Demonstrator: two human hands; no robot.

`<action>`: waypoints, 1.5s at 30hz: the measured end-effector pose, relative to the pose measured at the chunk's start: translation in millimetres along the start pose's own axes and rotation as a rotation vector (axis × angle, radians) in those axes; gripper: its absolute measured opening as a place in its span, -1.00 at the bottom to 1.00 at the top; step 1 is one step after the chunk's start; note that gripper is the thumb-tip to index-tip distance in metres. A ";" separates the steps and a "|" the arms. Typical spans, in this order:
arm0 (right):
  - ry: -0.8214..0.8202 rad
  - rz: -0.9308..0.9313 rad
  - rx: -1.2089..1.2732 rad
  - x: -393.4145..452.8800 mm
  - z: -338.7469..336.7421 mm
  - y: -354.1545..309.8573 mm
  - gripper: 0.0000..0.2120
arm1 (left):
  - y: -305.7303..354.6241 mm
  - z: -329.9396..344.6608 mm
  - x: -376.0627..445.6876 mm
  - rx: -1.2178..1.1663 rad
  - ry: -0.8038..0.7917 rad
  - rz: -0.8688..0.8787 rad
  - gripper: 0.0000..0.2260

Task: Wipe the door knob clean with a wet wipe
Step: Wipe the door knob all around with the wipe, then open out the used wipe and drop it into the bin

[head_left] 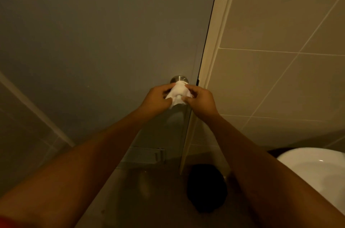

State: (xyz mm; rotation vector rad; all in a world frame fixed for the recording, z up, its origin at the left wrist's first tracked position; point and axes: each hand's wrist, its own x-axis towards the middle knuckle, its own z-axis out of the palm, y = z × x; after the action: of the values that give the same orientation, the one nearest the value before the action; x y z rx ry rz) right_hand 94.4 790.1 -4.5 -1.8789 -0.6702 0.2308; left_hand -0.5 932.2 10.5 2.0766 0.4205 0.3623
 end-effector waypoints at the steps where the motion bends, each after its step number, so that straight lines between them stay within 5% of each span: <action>1: -0.018 0.005 -0.015 2.1 -5.1 -1.6 -0.55 | -1.4 1.2 -2.2 -0.096 0.012 -0.045 -0.55; 4: -0.014 0.045 0.047 3.9 -13.9 -3.5 -0.67 | -0.7 2.4 -4.2 -0.302 0.092 -0.161 -0.72; 14: 0.166 0.245 0.353 0.4 -1.9 -2.2 -0.82 | 4.1 9.2 3.5 -0.522 0.207 -0.411 -0.72; 23: -0.012 0.251 0.078 -17.3 -3.9 -2.3 -0.90 | 0.0 -6.6 -12.7 0.136 -0.005 -0.213 -0.75; 31: -0.060 0.198 0.011 -39.7 -24.5 -6.0 -0.74 | 6.5 2.1 -29.4 0.165 -0.072 -0.228 -0.70; 37: -0.012 0.250 -0.059 -56.7 -59.4 2.7 -0.78 | 19.8 17.7 -34.6 -0.019 -0.173 -0.281 -0.79; 45: 0.164 0.364 -0.081 -95.3 -101.2 28.7 -0.68 | 24.4 70.3 -29.2 -0.326 -0.220 -0.366 -0.65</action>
State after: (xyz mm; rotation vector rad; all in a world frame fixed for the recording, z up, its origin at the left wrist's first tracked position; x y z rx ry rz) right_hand 71.9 650.0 -3.8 -2.0641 -0.2258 0.2812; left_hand 6.3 854.4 -6.4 1.6586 0.5559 -0.0179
